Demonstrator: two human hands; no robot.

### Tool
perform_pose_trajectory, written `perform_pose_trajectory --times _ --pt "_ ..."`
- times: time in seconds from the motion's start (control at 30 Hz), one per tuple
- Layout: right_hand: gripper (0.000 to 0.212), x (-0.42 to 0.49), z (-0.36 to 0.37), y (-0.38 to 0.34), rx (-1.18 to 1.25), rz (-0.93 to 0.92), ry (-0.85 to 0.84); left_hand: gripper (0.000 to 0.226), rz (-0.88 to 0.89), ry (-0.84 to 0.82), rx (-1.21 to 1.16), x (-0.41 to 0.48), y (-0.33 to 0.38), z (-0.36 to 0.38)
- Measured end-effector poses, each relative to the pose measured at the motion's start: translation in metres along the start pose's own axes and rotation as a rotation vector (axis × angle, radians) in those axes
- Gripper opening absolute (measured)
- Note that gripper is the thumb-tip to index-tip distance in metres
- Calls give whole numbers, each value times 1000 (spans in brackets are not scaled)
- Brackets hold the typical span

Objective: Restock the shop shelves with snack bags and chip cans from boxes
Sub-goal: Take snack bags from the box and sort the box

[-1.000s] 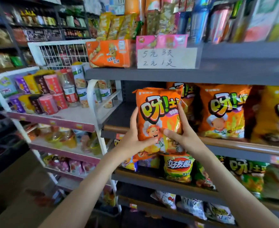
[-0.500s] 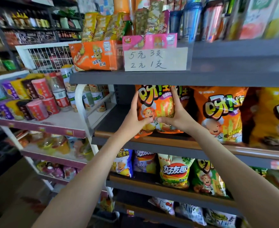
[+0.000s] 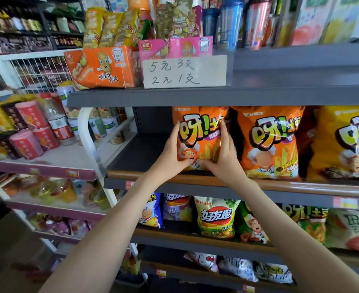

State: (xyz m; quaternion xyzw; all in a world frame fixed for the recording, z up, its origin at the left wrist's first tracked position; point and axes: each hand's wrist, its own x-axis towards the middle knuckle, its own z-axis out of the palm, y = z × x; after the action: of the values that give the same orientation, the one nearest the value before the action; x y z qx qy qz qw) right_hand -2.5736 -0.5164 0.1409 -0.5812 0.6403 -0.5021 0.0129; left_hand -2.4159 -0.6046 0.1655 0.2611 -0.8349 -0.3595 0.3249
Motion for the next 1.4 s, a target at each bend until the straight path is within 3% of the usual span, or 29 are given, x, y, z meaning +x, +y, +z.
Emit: perform_pose_trajectory --times 0.2,0.47,0.6,0.67,0.73,0.87,1.0,1.2,1.3,1.4 --pt "104 -24 -2 1 -49 -40 135 105 56 44 9 -3 0 14" --pt "84 -36 -21 5 -295 -59 131 107 116 -40 189 4 -1 26" --pt "65 -40 -38 7 -478 -216 316 112 271 115 442 3 -6 33" --pt "71 -42 -48 14 -591 -167 437 108 391 195 546 3 -10 36" --pt "87 -42 -58 26 -686 -10 487 108 378 178 525 5 -8 41" --pt "109 -41 -69 44 -756 84 398 107 309 65 360 9 -3 47" --pt "102 -37 -67 43 -820 77 383 110 351 25 281 12 -6 44" --pt "100 -41 -57 41 -875 99 381 108 329 85 393 3 -9 44" --pt "98 -49 -51 38 -853 100 415 102 317 136 440 -11 -16 46" --pt "83 -67 -34 27 -737 15 417 92 263 183 459 -29 -24 42"
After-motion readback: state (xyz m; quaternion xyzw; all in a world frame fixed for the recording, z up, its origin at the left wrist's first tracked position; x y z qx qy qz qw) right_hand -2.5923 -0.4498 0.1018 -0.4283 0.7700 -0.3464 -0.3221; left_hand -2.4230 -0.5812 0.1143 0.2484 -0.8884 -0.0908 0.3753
